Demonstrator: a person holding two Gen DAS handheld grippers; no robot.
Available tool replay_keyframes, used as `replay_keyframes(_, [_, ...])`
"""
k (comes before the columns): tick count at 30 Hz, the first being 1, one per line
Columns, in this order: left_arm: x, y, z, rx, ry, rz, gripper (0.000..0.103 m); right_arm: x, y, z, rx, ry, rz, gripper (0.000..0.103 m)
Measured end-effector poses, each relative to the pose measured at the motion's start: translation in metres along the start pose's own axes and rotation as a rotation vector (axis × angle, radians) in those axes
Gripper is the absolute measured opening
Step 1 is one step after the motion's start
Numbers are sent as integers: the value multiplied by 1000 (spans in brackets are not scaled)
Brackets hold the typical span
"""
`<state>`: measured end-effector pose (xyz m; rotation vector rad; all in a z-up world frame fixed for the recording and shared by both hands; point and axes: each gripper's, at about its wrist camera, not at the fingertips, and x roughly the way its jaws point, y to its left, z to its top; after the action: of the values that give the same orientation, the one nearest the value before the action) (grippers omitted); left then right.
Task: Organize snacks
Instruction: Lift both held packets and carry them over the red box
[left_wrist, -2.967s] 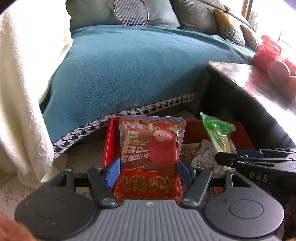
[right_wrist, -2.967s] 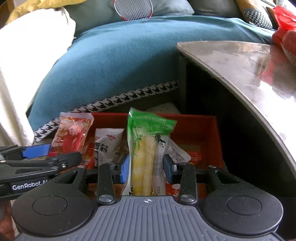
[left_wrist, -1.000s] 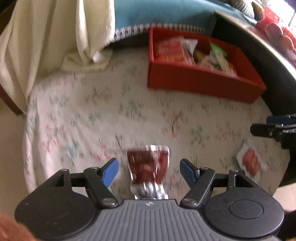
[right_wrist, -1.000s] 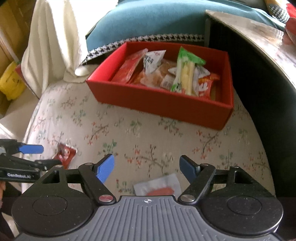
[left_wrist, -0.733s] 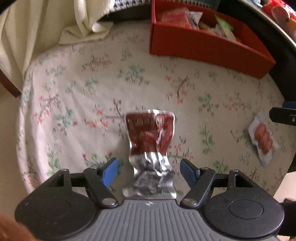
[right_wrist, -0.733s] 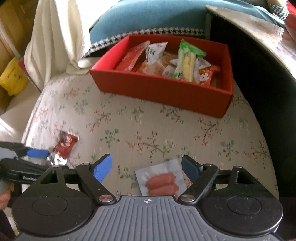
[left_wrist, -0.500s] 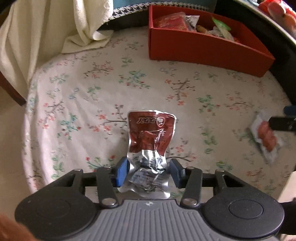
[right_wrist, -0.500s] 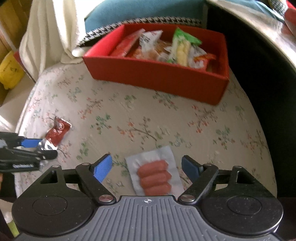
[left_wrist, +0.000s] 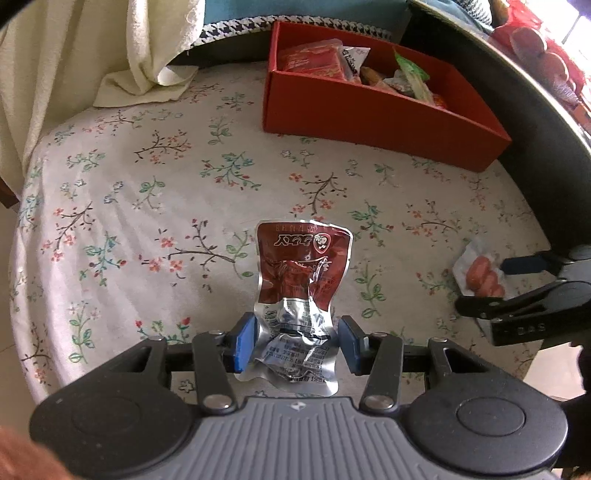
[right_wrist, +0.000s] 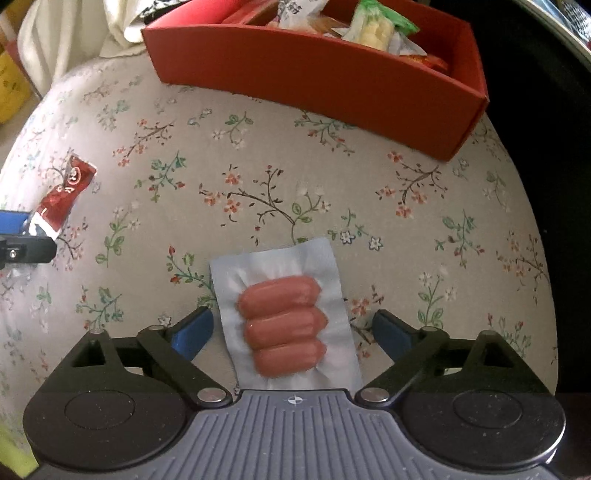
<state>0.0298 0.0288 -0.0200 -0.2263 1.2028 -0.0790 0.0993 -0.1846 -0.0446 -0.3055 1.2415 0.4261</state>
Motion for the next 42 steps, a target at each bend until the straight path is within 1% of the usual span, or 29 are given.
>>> replay_keyframes(3, [-3, 0, 0, 4, -9, -8, 41, -7, 2, 1, -11, -22, 10, 76])
replay_keyframes(4, [-4, 0, 1, 3, -12, -9, 41, -9, 0, 2, 2, -22, 23, 76])
replay_keyframes(8, [-6, -1, 1, 5, -25, -13, 41, -11, 3, 2, -2, -26, 29, 76])
replay_keyframes(14, [-10, -4, 5, 3, -52, -27, 41, -31, -2, 16, 39, -107, 64, 76])
replay_keyframes(19, [-14, -10, 11, 20, -89, -19, 41, -36, 1, 23, 35, -134, 82, 76])
replay_keyframes(22, [-13, -10, 14, 19, -95, -19, 41, -38, 3, 26, 36, -148, 102, 76])
replay_keyframes(33, [-20, -15, 31, 27, -160, -21, 41, -57, -15, 42, 174, -239, 238, 76])
replay_keyframes(37, [-22, -17, 37, 34, -186, -15, 41, -63, -23, 45, 214, -270, 259, 76])
replay_keyframes(42, [-26, -21, 47, 39, -226, -21, 41, -75, -35, 53, 265, -337, 271, 76])
